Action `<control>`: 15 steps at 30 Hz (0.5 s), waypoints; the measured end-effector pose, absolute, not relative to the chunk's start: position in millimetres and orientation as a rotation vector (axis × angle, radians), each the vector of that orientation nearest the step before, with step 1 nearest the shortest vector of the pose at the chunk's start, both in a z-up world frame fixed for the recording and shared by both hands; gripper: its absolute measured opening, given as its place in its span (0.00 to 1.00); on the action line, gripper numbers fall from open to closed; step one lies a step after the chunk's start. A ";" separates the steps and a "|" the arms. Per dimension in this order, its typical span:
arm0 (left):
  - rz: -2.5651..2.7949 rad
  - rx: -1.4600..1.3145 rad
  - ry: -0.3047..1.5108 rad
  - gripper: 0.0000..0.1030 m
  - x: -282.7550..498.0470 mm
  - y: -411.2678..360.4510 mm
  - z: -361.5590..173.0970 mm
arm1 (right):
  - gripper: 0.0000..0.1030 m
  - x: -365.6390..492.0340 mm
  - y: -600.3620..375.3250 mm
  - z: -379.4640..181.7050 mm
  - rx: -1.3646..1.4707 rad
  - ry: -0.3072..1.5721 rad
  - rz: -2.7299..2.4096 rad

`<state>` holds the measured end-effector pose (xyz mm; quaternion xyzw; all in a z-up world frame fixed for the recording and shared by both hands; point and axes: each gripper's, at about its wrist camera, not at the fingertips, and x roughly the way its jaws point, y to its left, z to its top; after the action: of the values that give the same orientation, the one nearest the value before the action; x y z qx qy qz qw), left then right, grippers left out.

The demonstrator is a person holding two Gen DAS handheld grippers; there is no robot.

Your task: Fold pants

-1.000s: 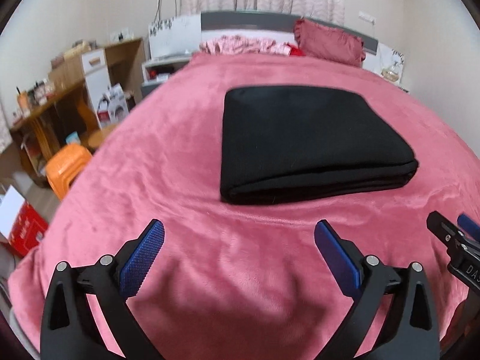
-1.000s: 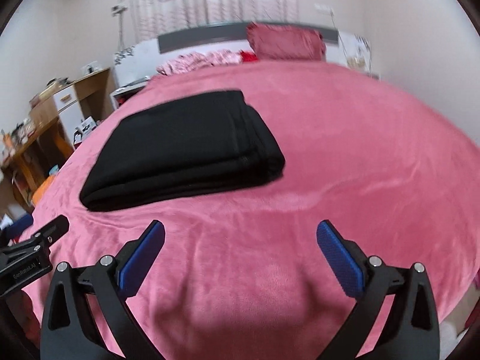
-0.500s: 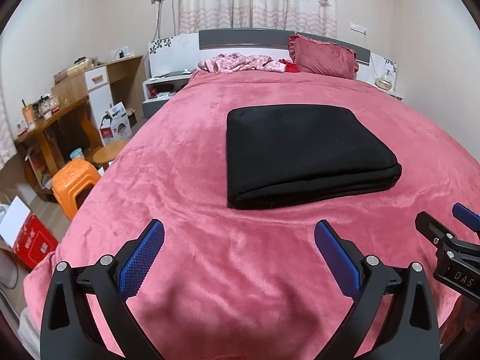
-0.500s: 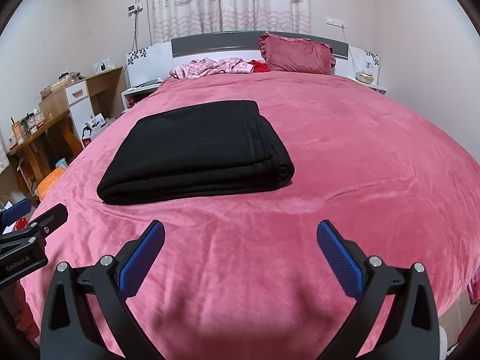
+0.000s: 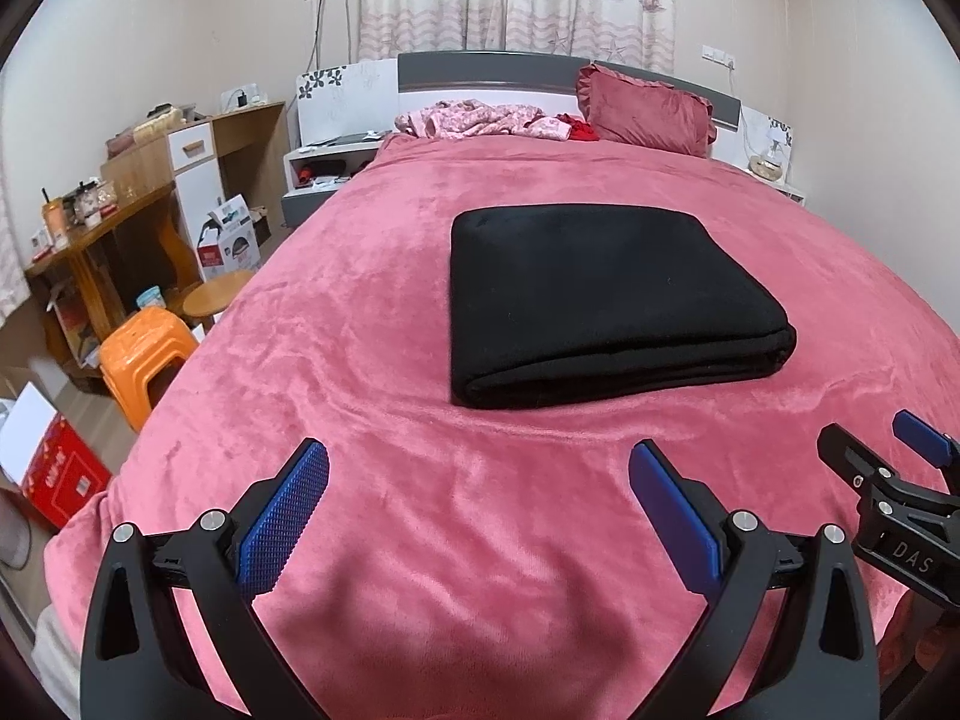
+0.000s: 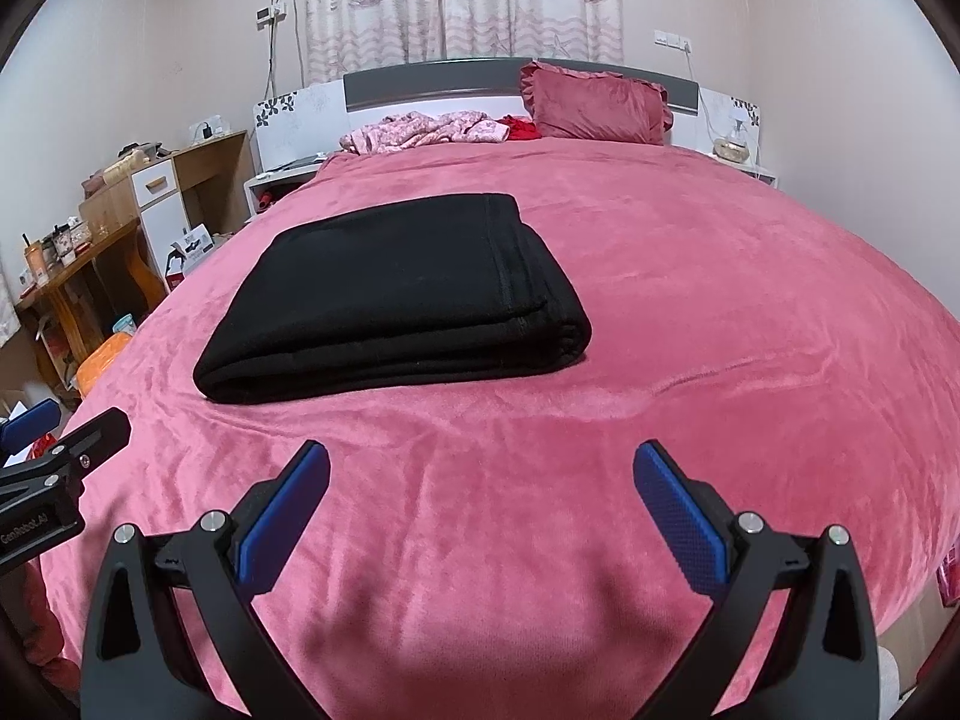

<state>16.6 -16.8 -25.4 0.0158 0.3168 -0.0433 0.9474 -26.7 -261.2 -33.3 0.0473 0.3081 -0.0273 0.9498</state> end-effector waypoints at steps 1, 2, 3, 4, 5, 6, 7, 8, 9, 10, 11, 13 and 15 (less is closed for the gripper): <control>-0.090 0.033 0.644 0.96 16.7 -16.7 -25.4 | 0.98 -26.1 -261.7 -33.4 0.098 0.628 -0.056; -0.089 0.034 0.644 0.96 16.6 -16.6 -25.4 | 0.98 -25.9 -261.9 -33.6 0.100 0.628 -0.055; -0.091 0.033 0.639 0.96 15.9 -16.5 -25.1 | 0.98 -25.7 -261.9 -33.9 0.102 0.629 -0.054; -0.094 0.030 0.637 0.96 16.1 -16.2 -24.8 | 0.98 -25.6 -261.7 -34.2 0.101 0.631 -0.053; -0.095 0.027 0.633 0.96 15.9 -16.4 -24.4 | 0.98 -25.4 -261.2 -34.5 0.098 0.632 -0.051; -0.096 0.026 0.629 0.96 15.3 -16.7 -24.3 | 0.98 -24.9 -260.8 -34.7 0.096 0.634 -0.050; -0.099 0.023 0.625 0.96 14.5 -16.9 -24.2 | 0.98 -24.5 -260.5 -34.9 0.095 0.635 -0.048; -0.103 0.022 0.622 0.96 13.4 -17.2 -24.1 | 0.98 -24.4 -260.1 -35.2 0.094 0.635 -0.047; -0.103 0.022 0.620 0.96 12.5 -17.3 -24.0 | 0.98 -24.3 -260.1 -35.1 0.094 0.635 -0.046; -0.102 0.021 0.618 0.96 11.7 -17.6 -24.2 | 0.98 -24.4 -259.9 -35.2 0.095 0.635 -0.046; -0.103 0.018 0.618 0.96 10.9 -17.9 -24.4 | 0.98 -24.2 -259.9 -35.2 0.096 0.635 -0.047; -0.107 0.022 0.621 0.96 10.5 -19.3 -24.6 | 0.98 -24.2 -260.4 -35.4 0.096 0.635 -0.047; -0.111 0.022 0.623 0.96 10.4 -19.7 -24.8 | 0.98 -23.7 -260.4 -36.0 0.101 0.639 -0.047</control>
<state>10.4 -19.7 -24.8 0.0108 0.3064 -0.0548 0.9503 -23.7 -260.4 -36.0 0.0497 0.3139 -0.0232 0.9479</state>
